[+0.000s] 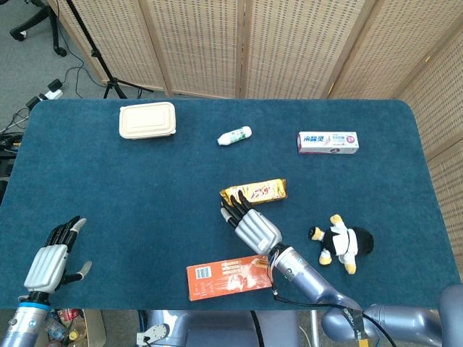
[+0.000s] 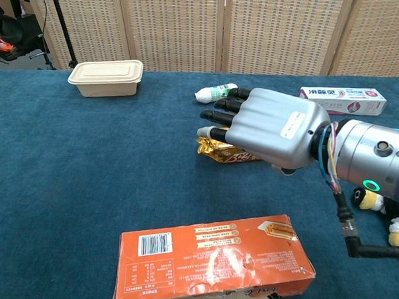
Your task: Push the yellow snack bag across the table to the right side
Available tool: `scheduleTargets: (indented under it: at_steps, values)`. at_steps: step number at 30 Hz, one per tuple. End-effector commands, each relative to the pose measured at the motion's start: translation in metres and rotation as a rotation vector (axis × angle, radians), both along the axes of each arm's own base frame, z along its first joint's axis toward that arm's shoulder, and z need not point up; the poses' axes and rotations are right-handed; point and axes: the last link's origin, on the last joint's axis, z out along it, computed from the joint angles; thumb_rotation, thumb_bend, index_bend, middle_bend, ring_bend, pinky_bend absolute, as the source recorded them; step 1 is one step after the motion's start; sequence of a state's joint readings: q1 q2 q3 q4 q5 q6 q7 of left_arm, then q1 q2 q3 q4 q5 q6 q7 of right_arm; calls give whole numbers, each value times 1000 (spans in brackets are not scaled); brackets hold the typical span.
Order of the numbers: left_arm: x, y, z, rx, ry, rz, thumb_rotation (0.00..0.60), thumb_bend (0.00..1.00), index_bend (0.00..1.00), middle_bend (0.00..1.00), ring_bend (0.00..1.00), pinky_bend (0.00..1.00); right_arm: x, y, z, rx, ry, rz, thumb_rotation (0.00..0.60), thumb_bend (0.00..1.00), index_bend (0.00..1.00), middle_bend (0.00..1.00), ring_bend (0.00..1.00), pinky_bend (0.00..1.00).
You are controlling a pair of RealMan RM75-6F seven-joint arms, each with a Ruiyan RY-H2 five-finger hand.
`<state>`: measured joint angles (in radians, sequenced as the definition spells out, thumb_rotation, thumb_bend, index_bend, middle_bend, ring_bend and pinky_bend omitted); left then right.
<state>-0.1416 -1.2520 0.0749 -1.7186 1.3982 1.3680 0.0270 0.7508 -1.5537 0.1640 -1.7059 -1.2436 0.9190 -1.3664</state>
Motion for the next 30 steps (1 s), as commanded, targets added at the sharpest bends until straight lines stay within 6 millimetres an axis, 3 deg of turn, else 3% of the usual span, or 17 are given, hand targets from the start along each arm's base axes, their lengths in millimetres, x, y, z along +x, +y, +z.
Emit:
scheduleTargets:
  at_steps: [1,18,30]
  values:
    - [0,1,0,1,-3,4,600,322,0,0,0,7,4,-5,-4,-14,47,23,600,260,42,0,0,79]
    - [-1,3,2,1,-24,15,600,323,0,0,0,7,33,-4,-33,7,162,131,600,260,42,0,0,80]
    - [-2,2,-2,-19,-26,21,600,323,0,0,0,7,26,-20,-42,-15,189,77,600,260,42,0,0,79]
